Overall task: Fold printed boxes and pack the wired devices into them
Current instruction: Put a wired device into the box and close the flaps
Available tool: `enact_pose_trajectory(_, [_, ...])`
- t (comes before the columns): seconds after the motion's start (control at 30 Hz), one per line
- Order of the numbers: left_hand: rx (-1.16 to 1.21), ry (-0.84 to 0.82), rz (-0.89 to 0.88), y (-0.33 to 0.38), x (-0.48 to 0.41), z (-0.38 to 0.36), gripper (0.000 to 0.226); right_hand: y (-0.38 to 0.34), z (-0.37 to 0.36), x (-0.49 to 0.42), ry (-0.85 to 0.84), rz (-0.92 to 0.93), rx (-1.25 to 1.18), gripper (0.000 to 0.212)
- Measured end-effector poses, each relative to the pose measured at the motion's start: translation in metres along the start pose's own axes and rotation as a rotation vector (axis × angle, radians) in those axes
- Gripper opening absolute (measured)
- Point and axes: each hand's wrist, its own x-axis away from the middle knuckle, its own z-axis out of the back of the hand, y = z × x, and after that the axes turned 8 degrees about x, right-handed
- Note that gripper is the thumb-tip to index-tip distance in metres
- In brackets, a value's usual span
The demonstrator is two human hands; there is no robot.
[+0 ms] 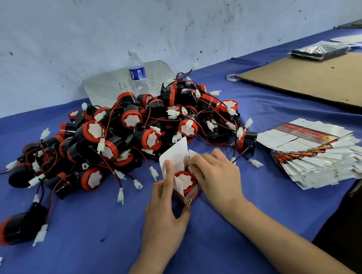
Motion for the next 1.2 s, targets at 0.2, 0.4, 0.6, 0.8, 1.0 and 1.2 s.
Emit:
enact_pose_trajectory(0.2, [0.024, -0.009, 0.008, 0.003, 0.001, 0.002, 0.110, 0.005, -0.019, -0.014, -0.273, -0.269, -0.303, 0.035])
enact_pose_trajectory(0.4, [-0.012, -0.036, -0.019, 0.008, 0.003, -0.001, 0.086, 0.007, -0.024, -0.013, -0.361, -0.415, -0.603, 0.028])
enact_pose_trajectory(0.6, [-0.172, 0.094, -0.060, 0.015, 0.004, -0.007, 0.071, 0.009, -0.021, -0.014, -0.468, -0.527, -0.742, 0.016])
enact_pose_trajectory(0.8, [-0.455, 0.220, -0.022, 0.025, 0.003, -0.007, 0.068, 0.005, -0.018, -0.008, -0.514, -0.483, -0.766, 0.011])
enact_pose_trajectory(1.0, [-0.464, 0.099, -0.183, 0.019, -0.001, -0.001, 0.075, -0.006, -0.018, 0.005, -0.461, -0.387, -0.749, 0.016])
enact_pose_trajectory(1.2, [-0.319, 0.075, -0.116, 0.019, -0.001, 0.001, 0.047, -0.008, -0.010, 0.007, -0.479, -0.357, -0.926, 0.037])
